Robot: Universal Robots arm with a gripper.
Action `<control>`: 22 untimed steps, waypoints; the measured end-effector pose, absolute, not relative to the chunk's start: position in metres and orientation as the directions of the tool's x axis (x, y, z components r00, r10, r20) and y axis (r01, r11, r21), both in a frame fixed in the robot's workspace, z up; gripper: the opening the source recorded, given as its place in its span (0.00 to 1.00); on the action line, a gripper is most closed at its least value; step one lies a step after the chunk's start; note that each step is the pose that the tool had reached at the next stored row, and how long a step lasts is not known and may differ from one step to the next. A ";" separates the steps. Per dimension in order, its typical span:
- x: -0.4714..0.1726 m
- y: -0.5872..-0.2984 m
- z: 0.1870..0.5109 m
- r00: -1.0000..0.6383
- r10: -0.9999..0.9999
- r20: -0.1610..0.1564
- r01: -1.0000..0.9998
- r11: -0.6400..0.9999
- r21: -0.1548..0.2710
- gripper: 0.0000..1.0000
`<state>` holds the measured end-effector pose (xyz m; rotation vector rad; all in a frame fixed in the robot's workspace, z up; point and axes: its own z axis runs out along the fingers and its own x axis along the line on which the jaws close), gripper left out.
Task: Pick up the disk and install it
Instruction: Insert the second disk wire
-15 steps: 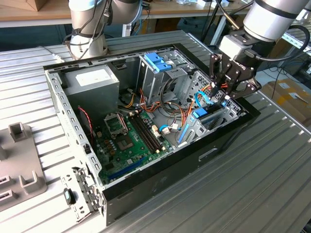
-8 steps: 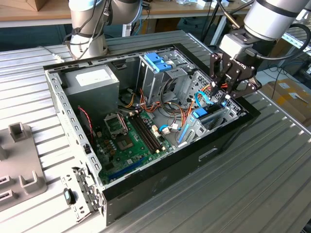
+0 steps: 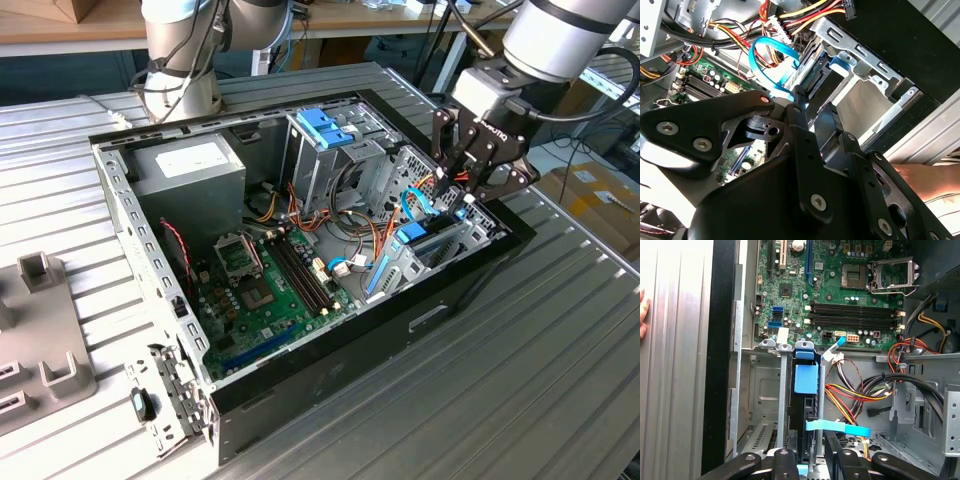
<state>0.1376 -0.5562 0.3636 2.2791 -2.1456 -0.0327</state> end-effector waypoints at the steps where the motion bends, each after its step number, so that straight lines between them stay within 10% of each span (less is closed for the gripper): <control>1: 0.138 -0.556 0.364 0.060 -0.998 -0.007 -0.998 -0.060 0.023 0.36; 22: 0.150 -0.555 0.366 0.061 -0.998 -0.007 -0.998 -0.061 0.022 0.36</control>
